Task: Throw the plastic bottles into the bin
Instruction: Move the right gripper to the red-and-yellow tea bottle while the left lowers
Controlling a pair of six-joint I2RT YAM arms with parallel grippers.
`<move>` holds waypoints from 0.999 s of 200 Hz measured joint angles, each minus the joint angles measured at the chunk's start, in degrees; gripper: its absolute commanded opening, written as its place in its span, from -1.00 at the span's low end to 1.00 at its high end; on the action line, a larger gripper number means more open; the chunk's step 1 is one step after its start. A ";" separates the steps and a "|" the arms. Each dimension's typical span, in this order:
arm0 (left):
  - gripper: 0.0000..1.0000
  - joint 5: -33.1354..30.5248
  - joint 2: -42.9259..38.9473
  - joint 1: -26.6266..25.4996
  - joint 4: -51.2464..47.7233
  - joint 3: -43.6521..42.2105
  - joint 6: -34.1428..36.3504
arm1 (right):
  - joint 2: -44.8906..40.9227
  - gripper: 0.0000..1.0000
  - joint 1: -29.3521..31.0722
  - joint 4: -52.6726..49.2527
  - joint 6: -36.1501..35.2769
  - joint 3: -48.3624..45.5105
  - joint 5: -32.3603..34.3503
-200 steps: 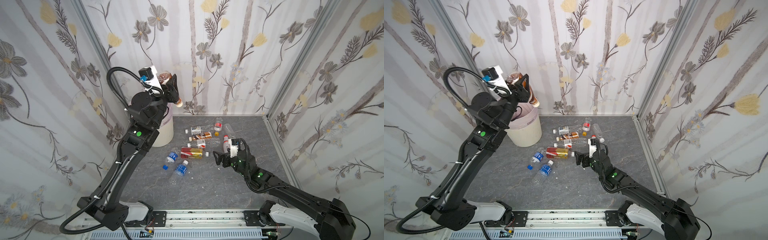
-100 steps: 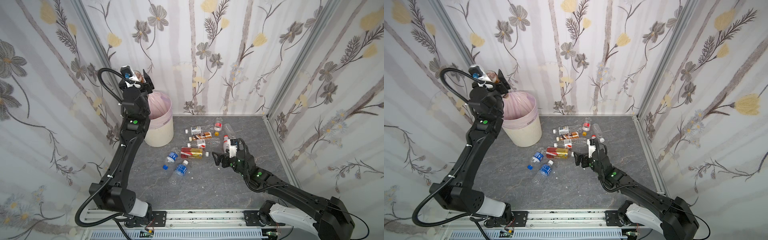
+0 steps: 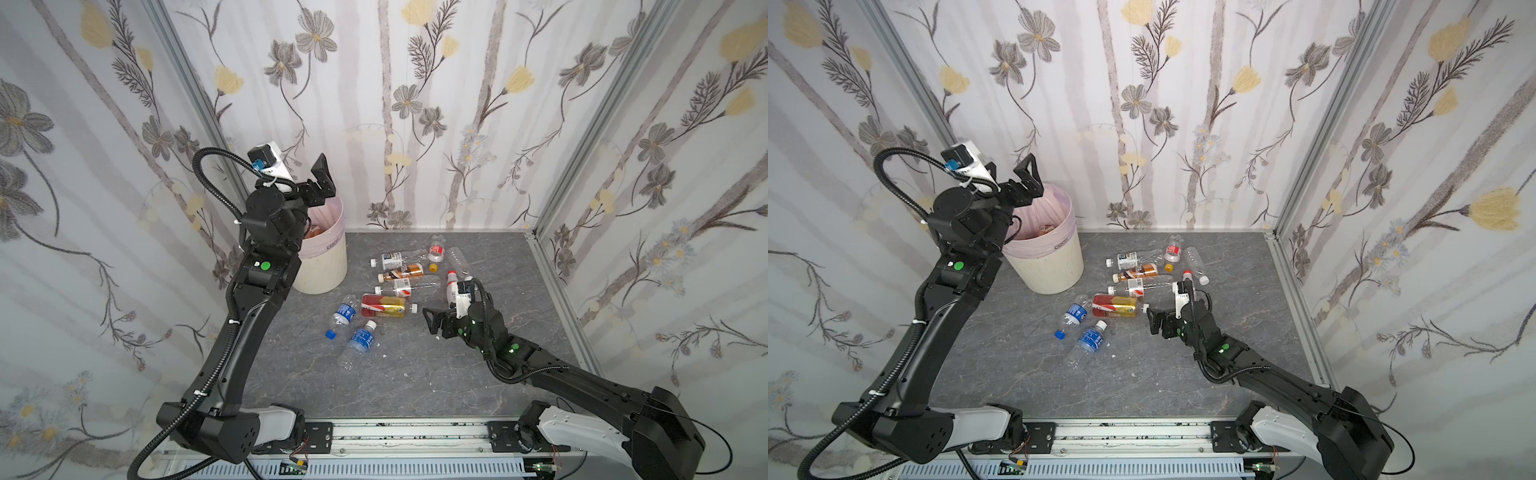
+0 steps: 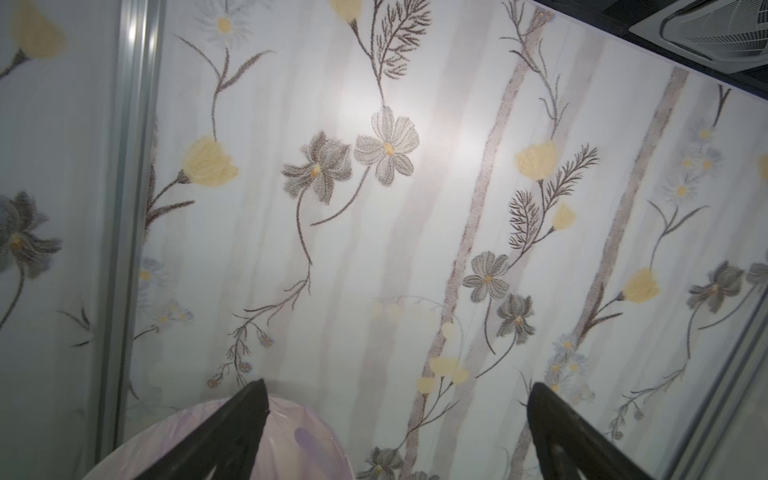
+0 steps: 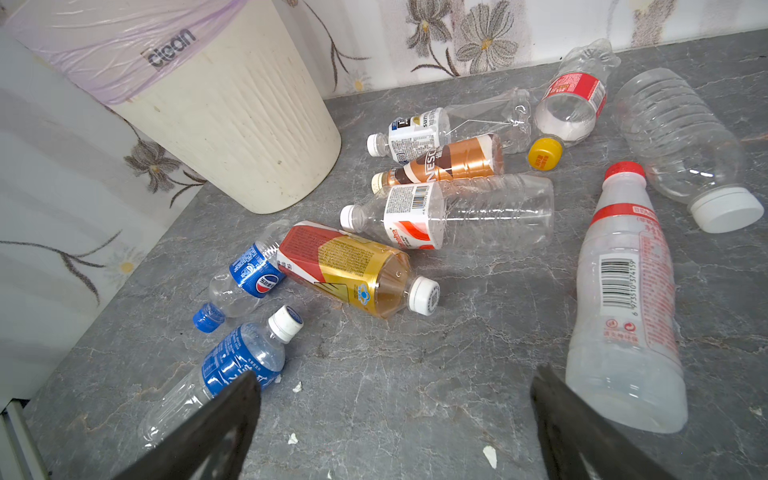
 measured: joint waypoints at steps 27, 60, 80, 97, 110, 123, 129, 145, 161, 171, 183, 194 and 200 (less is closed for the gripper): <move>1.00 5.01 -2.97 -4.52 -0.74 -8.96 -5.01 | 3.08 0.99 0.17 0.28 0.13 0.94 -0.42; 1.00 8.02 -6.99 -6.45 -0.81 -21.40 -12.33 | 5.49 0.99 0.61 0.35 0.33 1.05 -0.63; 1.00 10.43 -9.55 -7.32 -1.20 -27.93 -15.96 | 7.34 0.99 0.81 1.05 0.35 1.03 -0.66; 1.00 11.34 -11.58 -7.56 -1.51 -32.72 -18.69 | 9.49 0.99 1.11 2.12 0.55 1.05 -1.33; 1.00 11.87 -12.68 -8.04 -1.46 -35.89 -20.57 | 11.63 0.99 1.31 2.82 0.57 1.36 -1.70; 1.00 13.51 -12.94 -8.90 -1.44 -38.64 -22.08 | 13.92 0.99 1.40 3.67 1.03 1.77 -2.27; 1.00 13.86 -12.92 -9.27 -1.53 -39.63 -22.64 | 15.06 0.99 1.42 4.26 1.27 2.05 -2.78; 1.00 14.38 -12.26 -9.86 -1.66 -41.51 -24.20 | 17.46 0.99 1.44 5.57 2.08 2.80 -3.85; 1.00 14.60 -10.01 -10.45 -1.62 -41.99 -25.44 | 20.22 0.99 1.44 7.52 3.21 3.80 -4.94; 1.00 15.56 -8.20 -10.67 -1.57 -41.99 -25.81 | 21.94 0.99 1.36 8.33 3.72 4.52 -5.53; 1.00 15.67 -5.60 -10.93 -1.53 -41.68 -26.08 | 23.71 0.99 1.27 9.42 4.72 5.27 -6.36; 1.00 16.65 -2.60 -10.93 -1.53 -40.96 -26.32 | 25.46 0.99 1.11 10.80 5.79 5.97 -7.08; 1.00 16.90 -1.20 -10.93 -1.51 -40.48 -26.43 | 26.18 0.99 0.96 11.32 6.40 6.21 -7.74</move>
